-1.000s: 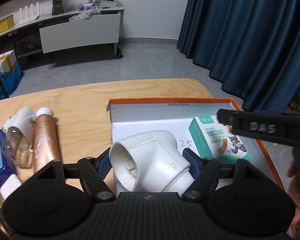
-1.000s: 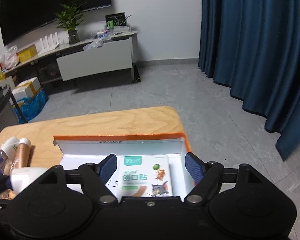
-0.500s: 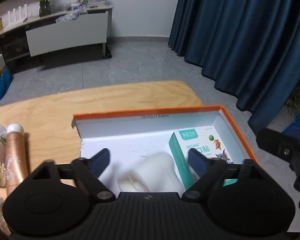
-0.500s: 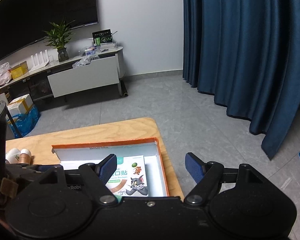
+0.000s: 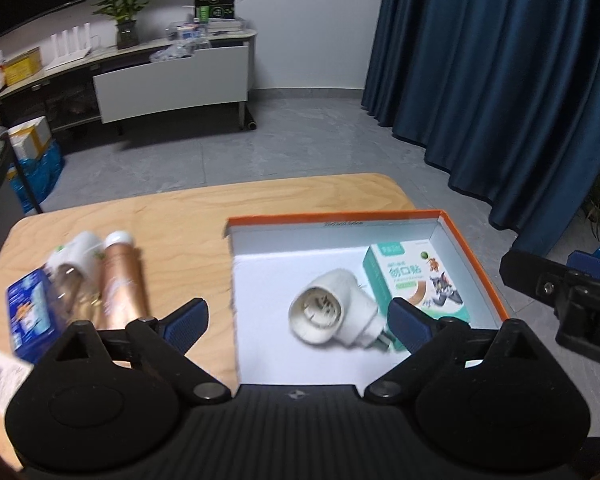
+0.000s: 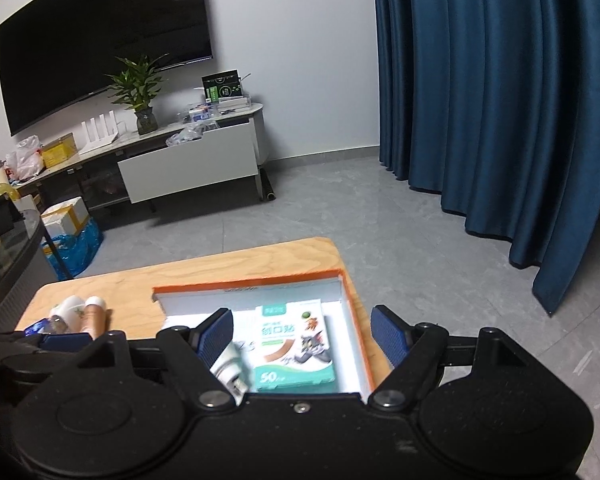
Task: Organize rigid objects
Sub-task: 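Lower and release the bandage box with the right tool while the left tool releases the freshener, then grasp the white charger box with the left tool while the right tool grasps the red tiger pack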
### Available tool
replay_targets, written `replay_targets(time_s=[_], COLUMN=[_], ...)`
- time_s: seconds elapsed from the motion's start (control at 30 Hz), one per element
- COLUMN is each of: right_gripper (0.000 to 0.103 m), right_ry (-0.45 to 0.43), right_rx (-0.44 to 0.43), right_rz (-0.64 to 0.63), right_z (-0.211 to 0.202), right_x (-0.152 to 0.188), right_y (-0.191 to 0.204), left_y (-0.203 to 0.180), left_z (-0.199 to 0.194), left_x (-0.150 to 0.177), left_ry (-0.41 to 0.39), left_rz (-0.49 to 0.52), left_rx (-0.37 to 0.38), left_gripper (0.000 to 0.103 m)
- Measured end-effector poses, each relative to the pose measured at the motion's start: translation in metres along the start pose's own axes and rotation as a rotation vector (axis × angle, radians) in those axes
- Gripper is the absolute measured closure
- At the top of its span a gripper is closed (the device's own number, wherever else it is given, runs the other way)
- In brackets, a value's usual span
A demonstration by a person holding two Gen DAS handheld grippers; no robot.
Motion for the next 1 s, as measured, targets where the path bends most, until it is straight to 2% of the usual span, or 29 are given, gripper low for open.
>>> replay_targets(time_s=[0.5,1.0], right_gripper=[0.01,0.01], right_ry=[0.034,0.072], right_rx=[-0.095,-0.182], right_rz=[-0.077,-0.143], right_z=[-0.022,-0.022], right_x=[0.021,0.04], right_y=[0.055,0.109], left_y=[0.052,0.102], left_z=[-0.047,-0.067], left_x=[0.031,0.05], left_ry=[-0.024,-0.03], left_rz=[-0.092,-0.169], left_rx=[-0.064,-0.125], left_gripper=[0.004,0.004])
Point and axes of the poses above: each gripper's, at about its wrist camera, not at the fingertips, and z roughly the way its jaws point, y to its left, x to its underside, the point moved 6 cm from there along z, roughly the way its jaws point, and after that the axes turned 6 degrees about -z, right-handed, at the moved point
